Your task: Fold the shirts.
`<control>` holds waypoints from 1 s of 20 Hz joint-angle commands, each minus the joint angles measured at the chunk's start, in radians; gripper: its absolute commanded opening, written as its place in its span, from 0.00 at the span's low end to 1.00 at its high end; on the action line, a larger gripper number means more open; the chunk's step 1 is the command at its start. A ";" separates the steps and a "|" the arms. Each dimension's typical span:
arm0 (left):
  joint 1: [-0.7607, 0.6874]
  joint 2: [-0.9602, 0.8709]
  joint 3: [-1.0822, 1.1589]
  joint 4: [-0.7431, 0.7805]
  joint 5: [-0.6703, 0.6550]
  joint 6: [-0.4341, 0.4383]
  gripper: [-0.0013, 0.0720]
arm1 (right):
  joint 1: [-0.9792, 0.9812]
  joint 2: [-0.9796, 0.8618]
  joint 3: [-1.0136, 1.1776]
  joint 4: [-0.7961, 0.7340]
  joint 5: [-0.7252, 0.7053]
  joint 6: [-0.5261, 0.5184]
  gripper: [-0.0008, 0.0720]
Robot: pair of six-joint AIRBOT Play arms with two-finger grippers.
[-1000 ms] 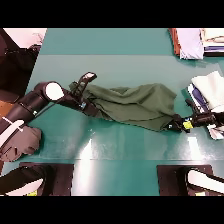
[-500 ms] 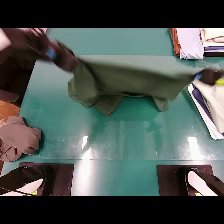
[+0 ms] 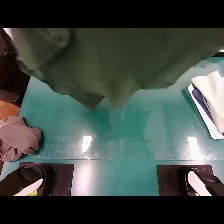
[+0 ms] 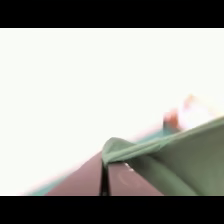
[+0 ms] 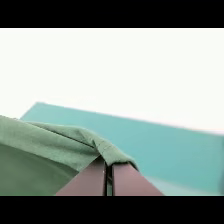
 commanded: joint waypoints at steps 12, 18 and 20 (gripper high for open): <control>0.002 -0.134 -0.213 0.212 0.064 -0.051 0.05 | 0.000 -0.344 -0.007 -0.008 0.243 0.188 0.03; 0.101 -0.584 -0.231 0.146 -0.127 -0.061 0.05 | 0.000 -0.608 -0.245 -0.008 0.188 0.151 0.03; 0.152 -0.707 -0.231 0.077 -0.118 -0.060 0.05 | 0.000 -0.682 -0.295 -0.006 0.098 0.100 0.03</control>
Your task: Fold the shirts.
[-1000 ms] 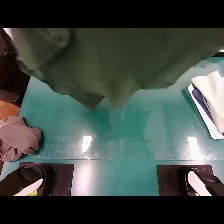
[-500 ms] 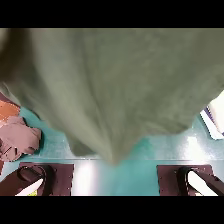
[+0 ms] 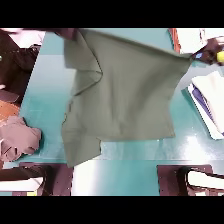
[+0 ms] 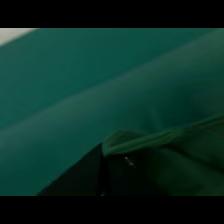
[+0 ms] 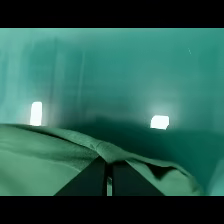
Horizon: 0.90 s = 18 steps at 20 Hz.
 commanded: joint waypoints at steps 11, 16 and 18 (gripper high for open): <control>0.128 -0.341 -0.005 -0.217 -0.014 -0.008 0.07 | 0.040 -0.253 -0.100 0.058 -0.296 -0.066 0.43; 0.128 -0.331 -0.004 -0.217 -0.069 -0.007 0.07 | 0.008 -0.246 -0.099 0.162 -0.242 -0.072 0.80; 0.128 -0.328 -0.004 -0.217 -0.069 -0.008 0.07 | 0.010 -0.227 -0.099 0.159 -0.219 -0.100 0.80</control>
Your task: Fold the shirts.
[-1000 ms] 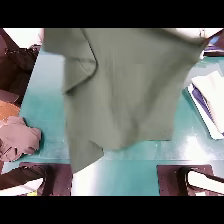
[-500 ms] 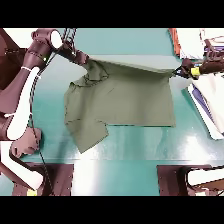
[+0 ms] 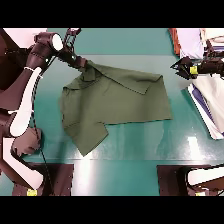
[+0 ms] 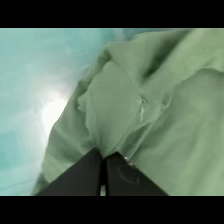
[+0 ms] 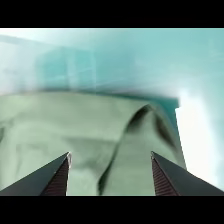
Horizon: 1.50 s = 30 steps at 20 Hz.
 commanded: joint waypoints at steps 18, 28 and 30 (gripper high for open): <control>0.241 0.299 -0.127 -0.059 -0.244 -0.023 0.76 | 0.006 0.259 -0.039 -0.197 0.348 -0.101 0.77; 0.406 0.790 -1.131 -0.338 -0.056 -0.015 0.76 | -0.009 0.519 -0.565 -0.191 0.336 -0.139 0.77; 0.406 0.794 -1.246 -0.382 -0.038 0.010 0.76 | -0.009 0.542 -0.595 -0.159 0.326 -0.142 0.77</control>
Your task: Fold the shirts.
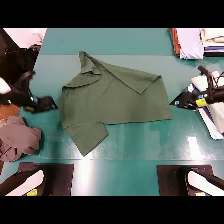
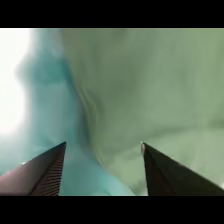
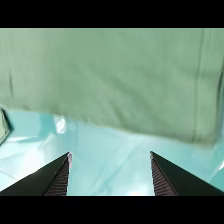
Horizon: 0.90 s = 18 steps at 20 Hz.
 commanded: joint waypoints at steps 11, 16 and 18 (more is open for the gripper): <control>0.010 0.055 -0.397 -0.294 0.195 0.101 0.76 | 0.003 0.087 -0.080 0.043 -0.011 -0.008 0.77; 0.010 0.055 -0.371 -0.292 0.227 0.094 0.26 | -0.043 0.087 -0.080 0.042 -0.011 -0.008 0.77; 0.010 0.055 -0.334 -0.291 0.233 0.098 0.05 | -0.094 0.086 -0.081 0.040 -0.011 -0.008 0.77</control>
